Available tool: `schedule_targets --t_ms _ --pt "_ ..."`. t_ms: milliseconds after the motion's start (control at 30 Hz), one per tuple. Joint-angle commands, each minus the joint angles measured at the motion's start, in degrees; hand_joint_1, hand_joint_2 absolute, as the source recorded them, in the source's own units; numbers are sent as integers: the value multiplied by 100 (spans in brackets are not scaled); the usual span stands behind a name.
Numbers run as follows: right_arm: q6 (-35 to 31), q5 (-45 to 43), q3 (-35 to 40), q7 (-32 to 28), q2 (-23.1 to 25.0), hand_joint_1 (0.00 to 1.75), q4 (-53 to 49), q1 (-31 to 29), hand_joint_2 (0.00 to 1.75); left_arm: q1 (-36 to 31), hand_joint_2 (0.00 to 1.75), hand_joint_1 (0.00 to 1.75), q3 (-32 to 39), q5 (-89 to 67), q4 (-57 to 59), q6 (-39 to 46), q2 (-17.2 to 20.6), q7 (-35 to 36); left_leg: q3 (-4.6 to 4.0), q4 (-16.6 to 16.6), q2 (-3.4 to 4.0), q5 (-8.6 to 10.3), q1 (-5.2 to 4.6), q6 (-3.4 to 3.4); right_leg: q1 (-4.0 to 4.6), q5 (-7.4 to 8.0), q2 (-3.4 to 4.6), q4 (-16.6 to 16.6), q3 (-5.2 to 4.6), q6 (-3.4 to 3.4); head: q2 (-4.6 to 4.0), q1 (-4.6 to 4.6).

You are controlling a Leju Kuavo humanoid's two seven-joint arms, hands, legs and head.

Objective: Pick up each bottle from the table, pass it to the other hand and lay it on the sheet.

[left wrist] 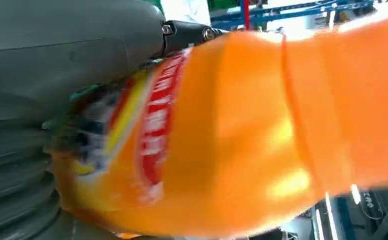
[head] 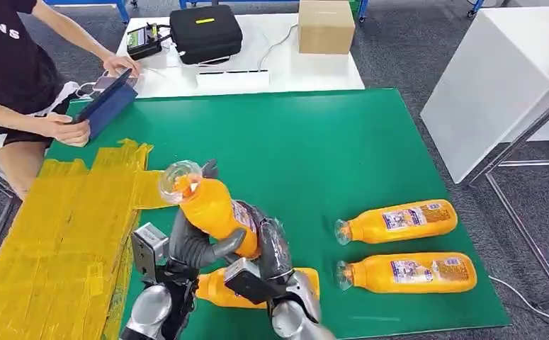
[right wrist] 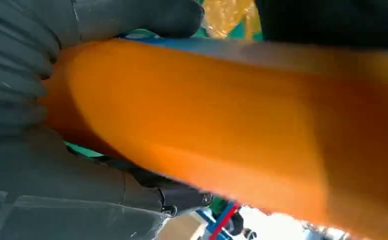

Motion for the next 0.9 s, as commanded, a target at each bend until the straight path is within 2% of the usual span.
schedule_targets --t_ms 33,500,533,567,800,900 --pt "-208 238 837 -26 72 175 1576 -383 175 -518 175 0 -413 176 367 -206 266 21 25 -6 4 -8 9 -8 11 -8 -10 -12 30 -6 0 -2" --pt "-344 392 970 -8 91 175 1757 -408 175 -498 175 0 -426 297 322 -207 254 21 22 -4 -1 -7 8 -5 9 -11 -22 -11 26 -4 0 -2" --pt "-355 384 970 -15 97 175 1778 -408 175 -470 175 7 -376 365 303 -182 228 8 15 -4 -3 -4 8 -5 9 -9 -22 -10 19 -4 0 0" --pt "-345 349 954 -8 101 175 1792 -400 175 -412 175 175 -291 492 252 -141 180 -23 8 -3 0 -2 5 -4 5 -5 -15 -7 8 -3 0 -4" --pt "-156 83 880 -87 51 175 1620 -322 175 -302 175 175 -246 696 69 -74 246 -45 13 -3 -1 -6 6 -4 7 -10 -20 -9 15 -2 0 -4" --pt "346 -330 735 -146 -7 175 1301 -235 175 -287 175 175 -231 857 53 -126 282 -7 6 -2 0 -3 5 -3 5 -7 -16 -7 7 -2 0 -2"
